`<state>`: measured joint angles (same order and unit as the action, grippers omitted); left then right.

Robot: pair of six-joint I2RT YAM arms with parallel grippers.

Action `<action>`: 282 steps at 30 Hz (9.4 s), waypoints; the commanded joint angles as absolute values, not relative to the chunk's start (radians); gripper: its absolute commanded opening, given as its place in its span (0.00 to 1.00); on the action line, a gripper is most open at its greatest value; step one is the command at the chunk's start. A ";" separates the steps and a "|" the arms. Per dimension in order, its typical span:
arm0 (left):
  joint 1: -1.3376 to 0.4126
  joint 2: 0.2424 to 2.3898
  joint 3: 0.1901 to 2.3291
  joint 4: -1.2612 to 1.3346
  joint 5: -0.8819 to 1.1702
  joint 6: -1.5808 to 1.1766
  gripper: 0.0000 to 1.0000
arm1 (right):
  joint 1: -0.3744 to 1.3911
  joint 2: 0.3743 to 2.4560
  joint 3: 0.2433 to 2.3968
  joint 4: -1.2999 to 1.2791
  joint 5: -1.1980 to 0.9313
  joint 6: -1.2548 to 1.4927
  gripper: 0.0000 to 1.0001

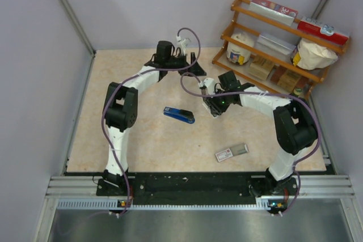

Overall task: Load the staples into the stapler
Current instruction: Close the stapler at the center of the board, then reset both arms

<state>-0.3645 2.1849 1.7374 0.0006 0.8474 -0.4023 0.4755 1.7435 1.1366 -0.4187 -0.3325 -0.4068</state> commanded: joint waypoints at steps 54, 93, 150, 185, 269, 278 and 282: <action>-0.454 1.988 1.497 0.063 0.710 -0.544 0.99 | 0.468 1.753 1.108 -0.365 -0.291 -0.445 0.10; -0.368 1.763 1.399 -0.170 0.137 -0.293 0.99 | 0.468 1.781 1.094 -0.341 -0.316 -0.436 0.06; -0.199 1.122 1.197 -0.330 0.327 0.118 0.99 | 0.442 1.094 1.167 -0.491 0.075 -0.431 0.99; -0.198 0.869 0.278 0.530 0.069 0.221 0.99 | 0.443 0.515 0.137 0.476 0.318 -0.474 0.99; -0.089 1.424 0.265 1.121 -0.100 0.044 0.99 | 0.176 1.410 0.021 1.503 0.247 -0.115 0.99; -0.089 1.424 0.265 1.121 -0.100 0.043 0.99 | 0.178 1.411 0.023 1.503 0.247 -0.115 0.99; -0.089 1.424 0.265 1.121 -0.100 0.043 0.99 | 0.178 1.411 0.021 1.503 0.247 -0.115 0.99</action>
